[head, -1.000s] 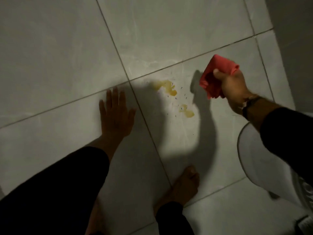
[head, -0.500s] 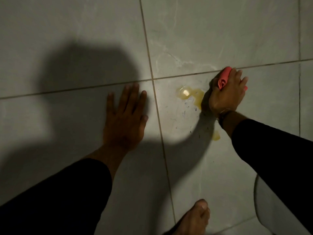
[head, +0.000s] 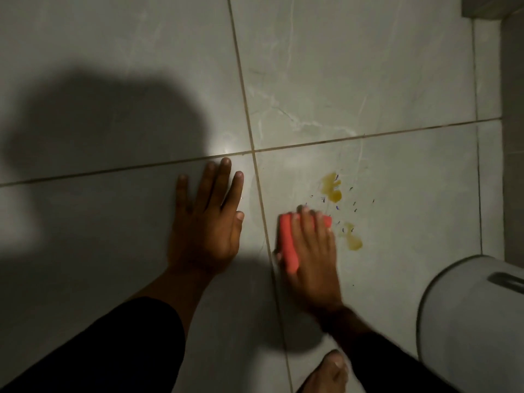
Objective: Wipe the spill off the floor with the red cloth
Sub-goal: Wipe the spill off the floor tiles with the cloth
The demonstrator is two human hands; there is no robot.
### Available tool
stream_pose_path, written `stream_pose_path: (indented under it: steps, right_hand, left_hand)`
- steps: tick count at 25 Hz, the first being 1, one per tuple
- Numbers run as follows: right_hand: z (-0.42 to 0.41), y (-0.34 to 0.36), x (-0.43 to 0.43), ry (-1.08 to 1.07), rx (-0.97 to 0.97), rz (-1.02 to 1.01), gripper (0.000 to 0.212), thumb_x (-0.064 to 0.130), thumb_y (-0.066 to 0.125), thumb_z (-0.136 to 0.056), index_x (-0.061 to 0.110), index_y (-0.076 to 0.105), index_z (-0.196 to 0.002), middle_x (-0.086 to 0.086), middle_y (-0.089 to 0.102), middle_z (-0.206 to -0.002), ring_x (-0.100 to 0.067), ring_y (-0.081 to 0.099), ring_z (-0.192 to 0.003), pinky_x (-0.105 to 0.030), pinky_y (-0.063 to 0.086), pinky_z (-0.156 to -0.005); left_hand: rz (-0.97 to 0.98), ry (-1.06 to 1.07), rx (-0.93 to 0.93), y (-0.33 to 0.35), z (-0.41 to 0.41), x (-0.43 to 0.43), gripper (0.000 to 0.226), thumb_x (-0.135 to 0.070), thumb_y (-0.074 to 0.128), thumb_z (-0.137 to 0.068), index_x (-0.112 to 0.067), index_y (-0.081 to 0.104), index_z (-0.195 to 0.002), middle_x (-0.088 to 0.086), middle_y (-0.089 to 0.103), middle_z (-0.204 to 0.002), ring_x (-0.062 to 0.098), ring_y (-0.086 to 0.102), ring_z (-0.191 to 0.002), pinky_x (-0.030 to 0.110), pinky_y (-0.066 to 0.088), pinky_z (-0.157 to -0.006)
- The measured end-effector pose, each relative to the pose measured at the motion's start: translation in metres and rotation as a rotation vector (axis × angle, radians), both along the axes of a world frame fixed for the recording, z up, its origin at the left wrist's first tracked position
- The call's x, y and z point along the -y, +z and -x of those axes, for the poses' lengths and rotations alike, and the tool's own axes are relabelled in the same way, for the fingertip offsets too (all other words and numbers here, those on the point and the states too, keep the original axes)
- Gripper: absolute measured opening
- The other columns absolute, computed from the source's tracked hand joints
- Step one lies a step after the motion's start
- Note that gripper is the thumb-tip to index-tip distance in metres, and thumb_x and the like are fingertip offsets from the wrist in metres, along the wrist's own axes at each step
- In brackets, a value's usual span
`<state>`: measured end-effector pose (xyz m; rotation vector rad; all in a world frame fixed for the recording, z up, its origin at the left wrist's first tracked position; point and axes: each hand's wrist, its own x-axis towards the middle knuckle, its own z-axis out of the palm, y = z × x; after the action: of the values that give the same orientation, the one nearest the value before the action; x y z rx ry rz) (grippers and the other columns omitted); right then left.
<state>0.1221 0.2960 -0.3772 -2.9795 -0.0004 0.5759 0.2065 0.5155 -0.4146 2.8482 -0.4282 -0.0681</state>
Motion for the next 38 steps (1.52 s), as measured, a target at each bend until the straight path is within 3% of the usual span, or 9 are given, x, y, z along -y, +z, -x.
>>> stream_pose_path:
  steps: [6,10,15,18,22,26,30,33,38]
  right_hand:
    - [-0.216,-0.012,-0.037,-0.155,0.277,-0.059,0.081,0.062,0.031,-0.106,0.016,0.019,-0.172,-0.014,0.017,-0.182,-0.039,0.01,-0.169,-0.064,0.011,-0.137]
    - [-0.064,-0.017,-0.06,0.176,0.163,-0.025,0.075,0.053,0.037,-0.11,0.02,0.014,-0.174,-0.01,0.004,-0.184,-0.032,0.0,-0.171,-0.059,0.009,-0.138]
    - [0.052,0.01,0.022,-0.012,-0.039,0.046,0.081,0.059,0.033,-0.107,0.024,0.001,-0.172,-0.002,-0.021,-0.181,-0.023,-0.022,-0.168,-0.069,0.026,-0.131]
    - [-0.042,-0.002,-0.005,-0.294,0.183,-0.038,0.079,0.057,0.031,-0.106,0.019,0.015,-0.173,-0.008,0.004,-0.183,-0.031,-0.004,-0.17,-0.062,0.009,-0.137]
    - [0.034,-0.008,-0.085,0.018,0.12,-0.077,0.064,0.047,0.04,-0.109,0.024,0.032,-0.169,-0.011,0.026,-0.179,-0.035,0.017,-0.169,-0.053,0.001,-0.139]
    - [0.127,0.014,-0.016,-0.145,0.087,0.118,0.053,0.032,0.055,-0.097,0.013,0.059,-0.147,-0.03,0.055,-0.148,-0.06,0.059,-0.134,-0.06,0.038,-0.12]
    - [-0.004,0.004,0.085,-0.743,0.199,0.071,0.077,0.047,0.032,-0.104,0.007,0.026,-0.17,-0.022,0.019,-0.18,-0.045,0.013,-0.167,-0.066,0.014,-0.134]
    - [-0.073,-0.012,0.077,-0.583,0.303,0.065,0.076,0.053,0.035,-0.105,0.018,0.025,-0.171,-0.011,0.02,-0.181,-0.037,0.013,-0.169,-0.058,0.011,-0.137]
    - [0.067,0.004,0.045,-0.398,0.116,0.04,0.072,0.053,0.03,-0.108,0.022,0.015,-0.172,-0.008,0.002,-0.182,-0.038,0.002,-0.17,-0.061,0.007,-0.137]
  left_hand:
    - [-0.007,0.0,0.021,-0.005,-0.001,0.001,0.07,-0.039,0.039,-0.104,-0.016,0.025,-0.169,0.011,0.014,-0.18,0.033,0.011,-0.167,0.068,0.008,-0.129]
    - [0.016,0.001,0.019,-0.001,0.0,-0.001,0.073,-0.033,0.046,-0.101,-0.013,0.027,-0.168,0.014,0.019,-0.179,0.035,0.015,-0.166,0.07,0.013,-0.128]
    - [-0.018,-0.009,0.003,0.001,0.001,0.0,0.07,-0.034,0.044,-0.105,-0.011,0.026,-0.168,0.016,0.017,-0.179,0.037,0.014,-0.166,0.072,0.013,-0.127]
    - [-0.052,-0.005,0.01,-0.001,0.0,0.0,0.068,-0.034,0.044,-0.106,-0.012,0.026,-0.168,0.016,0.019,-0.178,0.037,0.015,-0.166,0.071,0.012,-0.128]
    - [-0.031,-0.001,-0.028,0.002,0.0,0.0,0.071,-0.034,0.044,-0.103,-0.013,0.027,-0.168,0.015,0.02,-0.178,0.036,0.015,-0.166,0.071,0.011,-0.128]
    - [-0.062,-0.022,-0.039,0.003,-0.001,-0.001,0.072,-0.035,0.041,-0.102,-0.013,0.022,-0.169,0.016,0.016,-0.179,0.037,0.012,-0.166,0.073,0.01,-0.128]
    - [-0.052,-0.024,-0.066,0.003,-0.001,0.0,0.073,-0.036,0.038,-0.102,-0.014,0.02,-0.17,0.015,0.013,-0.18,0.037,0.01,-0.167,0.072,0.007,-0.128]
    - [-0.057,-0.024,-0.076,0.004,-0.003,0.001,0.073,-0.037,0.037,-0.102,-0.014,0.021,-0.17,0.014,0.013,-0.18,0.036,0.009,-0.167,0.072,0.007,-0.128]
    - [-0.057,-0.026,-0.065,0.005,-0.001,0.0,0.073,-0.037,0.037,-0.102,-0.014,0.022,-0.17,0.016,0.016,-0.179,0.037,0.011,-0.167,0.073,0.009,-0.127]
